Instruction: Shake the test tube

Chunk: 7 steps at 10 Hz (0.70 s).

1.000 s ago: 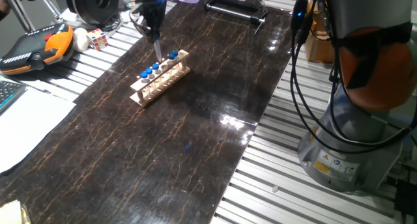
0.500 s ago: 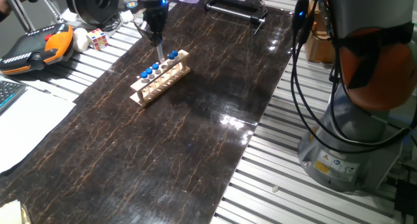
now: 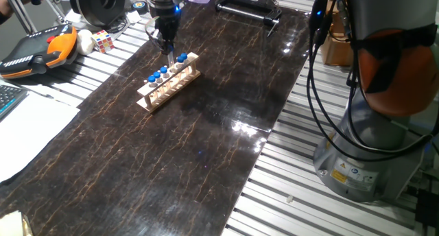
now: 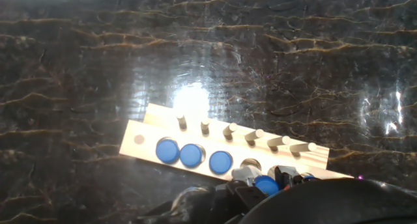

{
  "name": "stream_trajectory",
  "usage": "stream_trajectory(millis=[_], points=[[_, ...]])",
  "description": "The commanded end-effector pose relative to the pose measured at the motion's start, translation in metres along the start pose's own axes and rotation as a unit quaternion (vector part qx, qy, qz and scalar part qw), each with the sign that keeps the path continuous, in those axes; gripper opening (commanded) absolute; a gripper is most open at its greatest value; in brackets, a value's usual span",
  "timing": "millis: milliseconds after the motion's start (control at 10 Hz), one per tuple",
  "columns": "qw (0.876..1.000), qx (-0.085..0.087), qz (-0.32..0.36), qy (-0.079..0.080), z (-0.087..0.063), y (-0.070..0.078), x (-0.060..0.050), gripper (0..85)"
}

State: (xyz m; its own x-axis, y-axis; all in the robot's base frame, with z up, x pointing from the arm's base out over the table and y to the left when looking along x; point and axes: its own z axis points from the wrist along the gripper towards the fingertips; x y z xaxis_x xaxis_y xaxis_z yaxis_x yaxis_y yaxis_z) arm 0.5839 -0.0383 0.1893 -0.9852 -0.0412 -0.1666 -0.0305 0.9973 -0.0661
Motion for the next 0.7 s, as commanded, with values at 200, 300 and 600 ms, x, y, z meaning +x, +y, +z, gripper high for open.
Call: stream_trajectory(millis=[200,300,600], points=[[1.000,-0.001,-0.001,-0.002,0.007,-0.001,0.000,0.7],[1.000,-0.001,-0.004,-0.003,0.010,-0.002,0.000,1.3],[1.000,-0.008,-0.006,-0.006,0.024,-0.005,0.001,2.3]])
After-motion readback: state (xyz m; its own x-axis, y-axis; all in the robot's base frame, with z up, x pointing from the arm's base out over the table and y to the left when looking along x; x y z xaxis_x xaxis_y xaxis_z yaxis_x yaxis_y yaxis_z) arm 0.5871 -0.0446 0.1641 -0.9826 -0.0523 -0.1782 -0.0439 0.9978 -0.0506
